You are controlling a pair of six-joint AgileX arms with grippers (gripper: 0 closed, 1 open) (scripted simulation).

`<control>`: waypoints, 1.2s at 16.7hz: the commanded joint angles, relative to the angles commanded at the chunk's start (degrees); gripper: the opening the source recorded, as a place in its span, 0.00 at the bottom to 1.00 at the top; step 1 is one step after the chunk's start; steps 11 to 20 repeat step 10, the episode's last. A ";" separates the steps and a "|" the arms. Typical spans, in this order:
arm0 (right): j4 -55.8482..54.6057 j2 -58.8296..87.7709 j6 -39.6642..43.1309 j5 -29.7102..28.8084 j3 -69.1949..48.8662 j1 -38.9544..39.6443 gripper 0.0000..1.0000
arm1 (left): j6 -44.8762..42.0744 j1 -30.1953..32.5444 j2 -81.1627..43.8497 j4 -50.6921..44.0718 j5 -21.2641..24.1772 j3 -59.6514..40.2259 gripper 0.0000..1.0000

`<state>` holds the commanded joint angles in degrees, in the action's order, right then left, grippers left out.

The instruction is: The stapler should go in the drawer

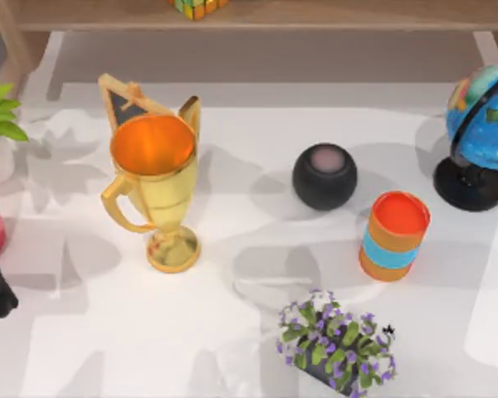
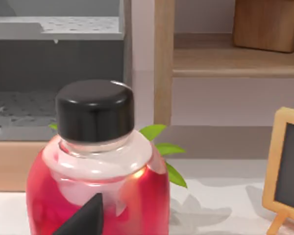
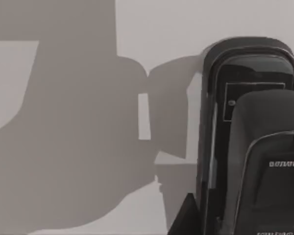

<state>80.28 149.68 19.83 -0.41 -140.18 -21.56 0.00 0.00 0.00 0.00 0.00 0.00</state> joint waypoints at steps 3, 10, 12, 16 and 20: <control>0.00 0.00 0.00 0.00 0.00 0.00 0.90 | 0.00 0.00 0.00 0.00 0.00 0.00 1.00; 0.00 0.00 0.00 0.00 0.00 0.00 1.00 | 0.00 0.00 0.00 0.00 0.00 0.00 1.00; 0.00 0.00 0.00 0.00 0.00 0.00 1.00 | 0.00 0.00 0.00 0.00 0.00 0.00 1.00; 0.00 0.00 0.00 0.00 0.00 0.00 1.00 | 0.00 0.00 0.00 0.00 0.00 0.00 1.00; 0.00 0.00 0.00 0.00 0.00 0.00 1.00 | 0.00 0.00 0.00 0.00 0.00 0.00 1.00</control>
